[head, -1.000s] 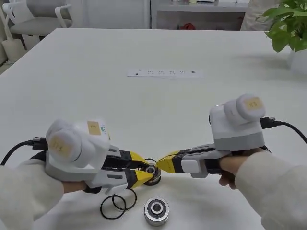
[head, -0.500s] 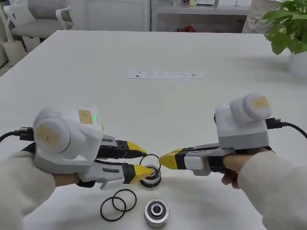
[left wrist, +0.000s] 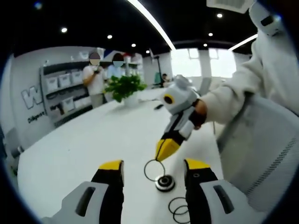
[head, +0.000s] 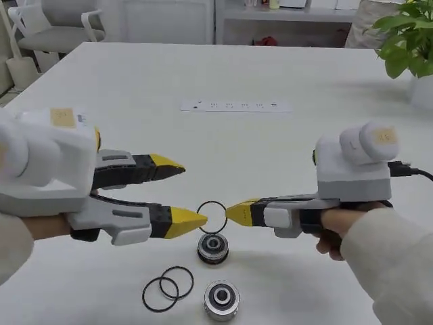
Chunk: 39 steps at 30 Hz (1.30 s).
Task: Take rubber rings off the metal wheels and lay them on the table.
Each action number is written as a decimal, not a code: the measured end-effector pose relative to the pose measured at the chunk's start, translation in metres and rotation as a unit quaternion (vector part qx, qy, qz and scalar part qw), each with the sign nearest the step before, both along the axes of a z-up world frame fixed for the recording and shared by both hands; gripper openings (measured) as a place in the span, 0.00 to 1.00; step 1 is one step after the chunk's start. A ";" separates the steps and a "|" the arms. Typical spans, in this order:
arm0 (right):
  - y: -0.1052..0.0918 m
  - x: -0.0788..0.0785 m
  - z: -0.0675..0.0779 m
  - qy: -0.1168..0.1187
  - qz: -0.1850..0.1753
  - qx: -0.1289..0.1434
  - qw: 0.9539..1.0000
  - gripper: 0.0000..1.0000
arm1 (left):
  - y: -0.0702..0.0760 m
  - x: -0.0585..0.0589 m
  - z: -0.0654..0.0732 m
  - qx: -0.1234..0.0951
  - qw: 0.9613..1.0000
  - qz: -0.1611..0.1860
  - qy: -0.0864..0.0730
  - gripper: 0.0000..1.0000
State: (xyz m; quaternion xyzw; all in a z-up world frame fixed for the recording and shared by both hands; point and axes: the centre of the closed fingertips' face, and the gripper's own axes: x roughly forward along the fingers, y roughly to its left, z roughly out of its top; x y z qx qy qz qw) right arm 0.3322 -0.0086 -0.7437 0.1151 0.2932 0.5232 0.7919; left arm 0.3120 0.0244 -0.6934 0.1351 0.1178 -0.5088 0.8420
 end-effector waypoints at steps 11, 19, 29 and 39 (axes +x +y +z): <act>0.016 -0.012 0.013 0.009 0.020 0.026 0.999 0.00 | 0.020 -0.013 0.004 0.015 1.000 0.002 -0.020 0.62; 0.025 -0.019 0.013 0.013 0.040 0.026 0.999 0.00 | 0.054 -0.014 0.007 0.003 0.998 0.060 -0.026 0.75; 0.041 -0.036 0.010 0.020 0.072 0.021 0.997 0.00 | 0.071 -0.020 0.002 -0.009 0.996 0.087 -0.015 0.83; 0.053 -0.051 -0.003 0.029 0.103 -0.004 0.994 0.00 | 0.073 -0.035 -0.021 -0.003 0.997 0.077 0.014 0.87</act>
